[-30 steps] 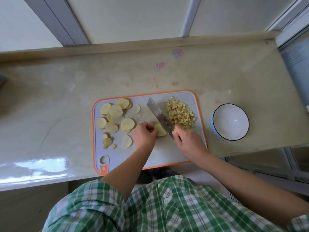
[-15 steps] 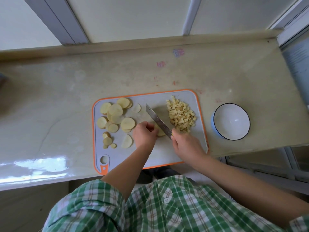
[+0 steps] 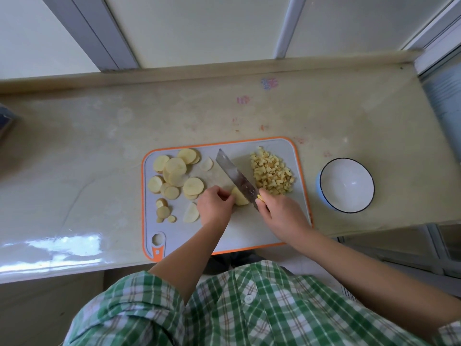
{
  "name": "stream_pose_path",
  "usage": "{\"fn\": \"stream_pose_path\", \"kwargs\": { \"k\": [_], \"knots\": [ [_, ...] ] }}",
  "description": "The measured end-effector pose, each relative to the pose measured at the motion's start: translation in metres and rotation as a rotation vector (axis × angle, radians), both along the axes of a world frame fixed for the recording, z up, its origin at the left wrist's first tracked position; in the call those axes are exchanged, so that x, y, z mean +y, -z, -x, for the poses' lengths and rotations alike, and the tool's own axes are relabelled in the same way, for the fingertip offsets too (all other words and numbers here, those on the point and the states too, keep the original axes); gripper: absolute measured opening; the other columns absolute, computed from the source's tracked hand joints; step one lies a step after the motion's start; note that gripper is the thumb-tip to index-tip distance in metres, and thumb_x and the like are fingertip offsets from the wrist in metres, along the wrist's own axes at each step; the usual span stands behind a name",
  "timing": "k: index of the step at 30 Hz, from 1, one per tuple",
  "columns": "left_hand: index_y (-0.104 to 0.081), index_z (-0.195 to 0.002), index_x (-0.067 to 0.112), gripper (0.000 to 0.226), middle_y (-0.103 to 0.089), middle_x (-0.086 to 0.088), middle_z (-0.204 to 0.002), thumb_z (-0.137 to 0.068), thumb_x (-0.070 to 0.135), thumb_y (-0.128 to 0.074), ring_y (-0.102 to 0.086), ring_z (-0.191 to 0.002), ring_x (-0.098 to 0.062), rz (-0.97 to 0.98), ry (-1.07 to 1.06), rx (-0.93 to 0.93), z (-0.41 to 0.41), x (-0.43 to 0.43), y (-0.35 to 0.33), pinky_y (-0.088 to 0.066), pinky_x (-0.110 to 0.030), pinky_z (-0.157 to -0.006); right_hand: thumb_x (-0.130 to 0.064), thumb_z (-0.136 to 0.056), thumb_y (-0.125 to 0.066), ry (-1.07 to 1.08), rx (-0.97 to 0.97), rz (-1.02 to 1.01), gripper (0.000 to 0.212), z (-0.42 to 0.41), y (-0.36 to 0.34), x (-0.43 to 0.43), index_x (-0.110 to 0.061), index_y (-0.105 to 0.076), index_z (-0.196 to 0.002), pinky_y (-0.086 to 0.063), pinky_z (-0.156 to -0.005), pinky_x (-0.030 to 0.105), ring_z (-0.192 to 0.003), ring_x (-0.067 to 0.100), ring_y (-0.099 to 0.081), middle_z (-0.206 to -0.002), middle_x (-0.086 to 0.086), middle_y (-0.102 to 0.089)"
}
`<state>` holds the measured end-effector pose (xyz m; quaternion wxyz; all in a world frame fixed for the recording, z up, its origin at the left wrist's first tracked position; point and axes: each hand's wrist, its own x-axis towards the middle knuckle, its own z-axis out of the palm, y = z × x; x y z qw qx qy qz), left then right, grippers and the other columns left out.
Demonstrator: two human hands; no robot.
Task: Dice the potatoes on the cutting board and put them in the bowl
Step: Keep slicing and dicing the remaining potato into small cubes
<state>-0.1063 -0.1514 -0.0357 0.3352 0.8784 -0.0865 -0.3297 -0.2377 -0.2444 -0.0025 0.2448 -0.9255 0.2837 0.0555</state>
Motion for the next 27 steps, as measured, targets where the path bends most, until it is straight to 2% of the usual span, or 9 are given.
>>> {"fn": "stream_pose_path", "kwargs": {
  "k": [2, 5, 9, 13, 17, 24, 27],
  "knots": [
    [-0.065, -0.071, 0.019, 0.011, -0.070, 0.001, -0.066, -0.079, 0.020, -0.073, -0.068, -0.065, -0.015, -0.006, -0.005, 0.017, -0.001, 0.000, -0.002, -0.054, -0.027, -0.064, -0.026, -0.101, -0.037, -0.035, 0.033, 0.005, 0.018, 0.001, 0.000, 0.001, -0.014, -0.044, -0.090, -0.032, -0.047, 0.033, -0.053, 0.026, -0.047, -0.059, -0.001, -0.043],
    [-0.065, -0.069, 0.017, 0.013, -0.070, -0.001, -0.065, -0.080, 0.018, -0.072, -0.068, -0.060, -0.013, -0.012, -0.017, 0.039, 0.000, -0.001, -0.003, -0.045, -0.018, -0.053, -0.027, -0.101, -0.036, -0.030, 0.063, -0.001, 0.017, 0.003, 0.002, 0.003, -0.015, -0.043, -0.091, -0.040, -0.051, 0.037, -0.059, 0.030, -0.053, -0.064, 0.003, -0.050],
    [-0.066, -0.069, 0.013, 0.013, -0.069, -0.003, -0.064, -0.081, 0.014, -0.071, -0.066, -0.054, -0.011, -0.007, -0.026, 0.056, -0.001, -0.002, -0.004, -0.040, -0.010, -0.044, -0.027, -0.101, -0.036, -0.013, 0.075, -0.023, 0.015, 0.003, 0.007, 0.009, -0.018, -0.040, -0.090, -0.042, -0.052, 0.037, -0.061, 0.029, -0.054, -0.067, 0.004, -0.051],
    [-0.067, -0.071, 0.012, 0.012, -0.069, -0.003, -0.061, -0.082, 0.014, -0.071, -0.065, -0.051, -0.009, -0.010, -0.027, 0.066, -0.001, -0.004, -0.005, -0.041, -0.015, -0.048, -0.025, -0.101, -0.037, -0.005, 0.102, 0.032, 0.016, -0.001, 0.012, 0.015, -0.013, -0.048, -0.099, -0.033, -0.051, 0.033, -0.062, 0.032, -0.056, -0.066, 0.004, -0.050],
    [-0.068, -0.073, 0.011, 0.010, -0.069, -0.002, -0.062, -0.082, 0.015, -0.070, -0.060, -0.046, -0.002, -0.010, -0.026, 0.072, -0.002, -0.002, -0.007, -0.036, -0.007, -0.042, -0.024, -0.101, -0.037, -0.010, 0.105, 0.060, 0.016, -0.006, 0.011, 0.017, -0.013, -0.048, -0.101, -0.030, -0.051, 0.031, -0.061, 0.031, -0.055, -0.064, 0.002, -0.048],
    [-0.065, -0.071, 0.016, 0.011, -0.069, 0.001, -0.063, -0.081, 0.015, -0.069, -0.066, -0.050, -0.010, -0.007, -0.025, 0.062, -0.002, 0.002, -0.008, -0.050, -0.019, -0.052, -0.024, -0.102, -0.038, 0.042, 0.010, 0.012, 0.020, -0.002, 0.006, 0.007, -0.010, -0.051, -0.099, -0.032, -0.048, 0.031, -0.053, 0.026, -0.053, -0.061, 0.000, -0.050],
    [-0.067, -0.071, 0.016, 0.010, -0.069, 0.001, -0.060, -0.080, 0.014, -0.069, -0.066, -0.050, -0.010, -0.007, -0.021, 0.053, -0.003, 0.003, -0.008, -0.054, -0.023, -0.056, -0.026, -0.101, -0.038, -0.004, -0.001, 0.004, 0.018, -0.001, 0.000, 0.007, -0.013, -0.047, -0.093, -0.031, -0.047, 0.033, -0.052, 0.027, -0.050, -0.059, 0.001, -0.048]
  ]
}}
